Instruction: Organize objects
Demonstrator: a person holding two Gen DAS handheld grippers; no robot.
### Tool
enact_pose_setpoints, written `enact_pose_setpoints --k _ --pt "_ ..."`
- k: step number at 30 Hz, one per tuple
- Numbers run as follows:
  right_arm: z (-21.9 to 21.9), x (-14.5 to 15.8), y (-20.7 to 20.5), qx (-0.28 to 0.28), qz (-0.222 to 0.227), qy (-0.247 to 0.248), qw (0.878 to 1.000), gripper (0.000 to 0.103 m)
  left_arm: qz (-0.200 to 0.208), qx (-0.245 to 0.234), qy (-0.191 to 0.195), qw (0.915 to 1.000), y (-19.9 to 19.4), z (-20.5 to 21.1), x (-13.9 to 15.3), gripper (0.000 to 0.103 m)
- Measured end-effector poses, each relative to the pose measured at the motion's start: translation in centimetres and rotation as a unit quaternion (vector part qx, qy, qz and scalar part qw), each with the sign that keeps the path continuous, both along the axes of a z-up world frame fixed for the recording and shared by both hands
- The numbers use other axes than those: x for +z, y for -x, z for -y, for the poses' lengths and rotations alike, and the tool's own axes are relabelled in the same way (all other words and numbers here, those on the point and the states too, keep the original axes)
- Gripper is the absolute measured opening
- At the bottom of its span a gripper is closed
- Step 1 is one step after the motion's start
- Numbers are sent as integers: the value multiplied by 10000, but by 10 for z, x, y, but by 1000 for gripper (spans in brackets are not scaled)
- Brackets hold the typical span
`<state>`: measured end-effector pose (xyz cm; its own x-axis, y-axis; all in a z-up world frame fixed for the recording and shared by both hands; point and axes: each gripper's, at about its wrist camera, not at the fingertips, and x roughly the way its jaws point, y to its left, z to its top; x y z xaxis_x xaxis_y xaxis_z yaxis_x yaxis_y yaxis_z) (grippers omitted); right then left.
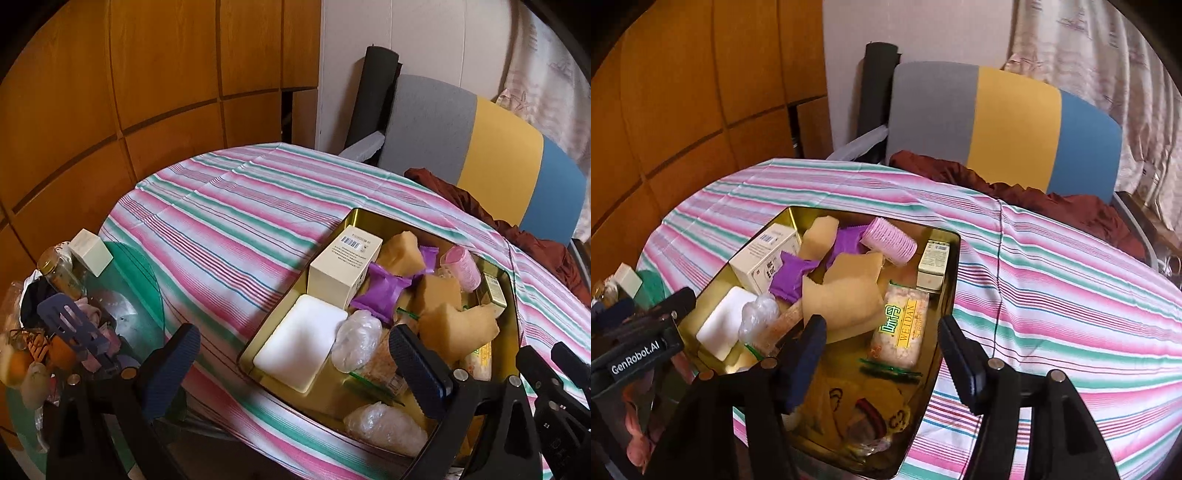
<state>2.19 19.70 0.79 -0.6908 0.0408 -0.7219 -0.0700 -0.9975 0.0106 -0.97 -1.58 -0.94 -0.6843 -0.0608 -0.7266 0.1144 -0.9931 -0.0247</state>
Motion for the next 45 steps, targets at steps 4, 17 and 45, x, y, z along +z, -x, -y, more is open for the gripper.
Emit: enact_pose_setpoints --k 4,17,45 --pt "4 -2 2 -195 74 -203 9996 64 64 -23 36 10000 -1 -2 1 103" --pt "-3 -5 3 -551 129 -183 9982 64 262 -268 136 9992 -2 -12 3 103" --pt "12 2 -2 -405 22 -102 9991 64 170 -284 575 9978 -8 -19 5 103"
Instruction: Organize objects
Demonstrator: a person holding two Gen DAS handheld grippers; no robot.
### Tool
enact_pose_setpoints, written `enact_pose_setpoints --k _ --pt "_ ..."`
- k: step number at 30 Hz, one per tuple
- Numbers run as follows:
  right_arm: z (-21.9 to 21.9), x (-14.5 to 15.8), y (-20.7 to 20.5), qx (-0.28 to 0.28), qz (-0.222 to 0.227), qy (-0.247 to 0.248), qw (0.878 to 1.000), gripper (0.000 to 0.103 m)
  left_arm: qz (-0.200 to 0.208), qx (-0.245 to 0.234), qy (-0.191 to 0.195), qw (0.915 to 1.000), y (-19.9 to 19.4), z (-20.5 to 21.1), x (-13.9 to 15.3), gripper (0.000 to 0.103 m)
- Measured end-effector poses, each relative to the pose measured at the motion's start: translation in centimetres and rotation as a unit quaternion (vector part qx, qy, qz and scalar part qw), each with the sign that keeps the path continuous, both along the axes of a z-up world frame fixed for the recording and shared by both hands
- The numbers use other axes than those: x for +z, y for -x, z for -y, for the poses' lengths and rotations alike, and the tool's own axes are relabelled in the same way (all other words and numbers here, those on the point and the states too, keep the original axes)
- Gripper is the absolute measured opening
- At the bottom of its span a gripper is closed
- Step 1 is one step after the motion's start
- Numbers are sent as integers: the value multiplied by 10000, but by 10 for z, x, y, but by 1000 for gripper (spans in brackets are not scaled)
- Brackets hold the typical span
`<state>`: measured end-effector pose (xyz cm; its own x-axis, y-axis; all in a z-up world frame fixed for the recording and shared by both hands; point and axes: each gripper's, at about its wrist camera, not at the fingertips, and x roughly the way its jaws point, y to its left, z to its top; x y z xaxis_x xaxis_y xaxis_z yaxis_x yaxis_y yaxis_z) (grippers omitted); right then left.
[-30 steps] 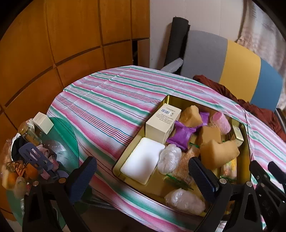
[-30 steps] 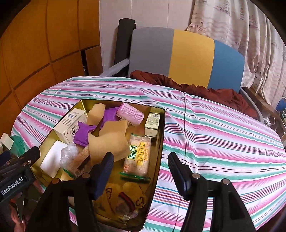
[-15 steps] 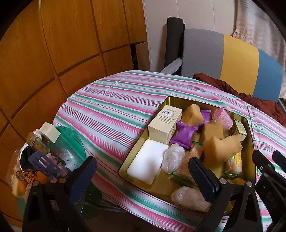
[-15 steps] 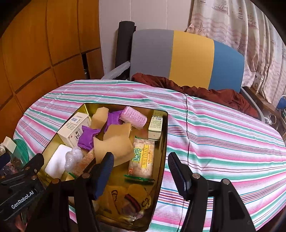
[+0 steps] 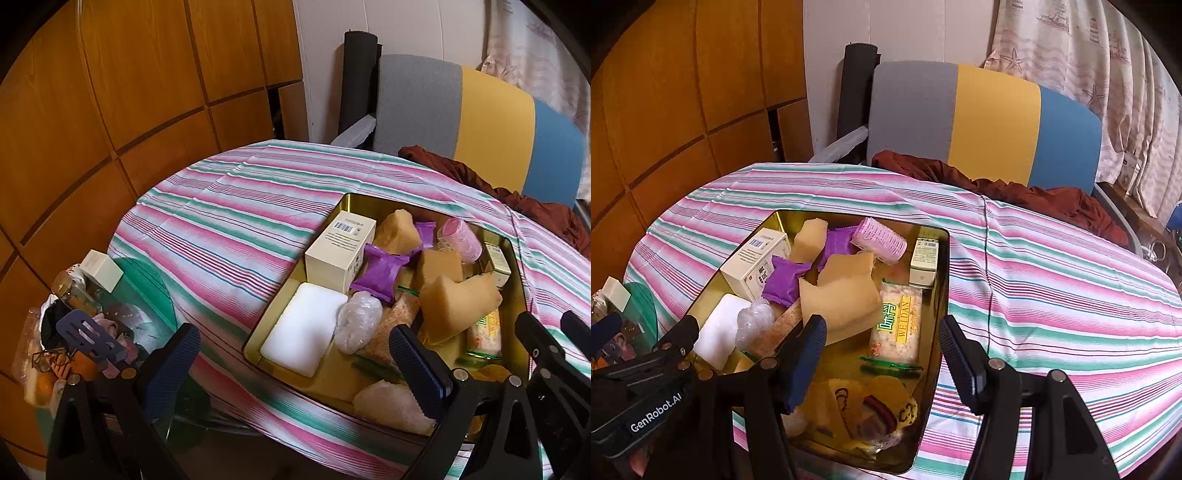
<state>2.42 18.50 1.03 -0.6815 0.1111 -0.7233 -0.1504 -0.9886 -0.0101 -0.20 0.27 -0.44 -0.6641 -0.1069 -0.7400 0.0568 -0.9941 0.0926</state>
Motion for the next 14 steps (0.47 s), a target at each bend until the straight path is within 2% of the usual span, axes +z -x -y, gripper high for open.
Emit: enact_pose_setpoints --k 4,12,14 --pt "0 0 0 -2 0 -5 10000 64 57 -25 -125 9999 0 1 -1 103" --pt "-1 -1 0 -6 19 -1 10000 64 85 51 -50 9999 1 1 -5 100" --pt "-1 -2 1 -17 18 -11 10000 64 150 14 -141 9998 3 3 -7 100"
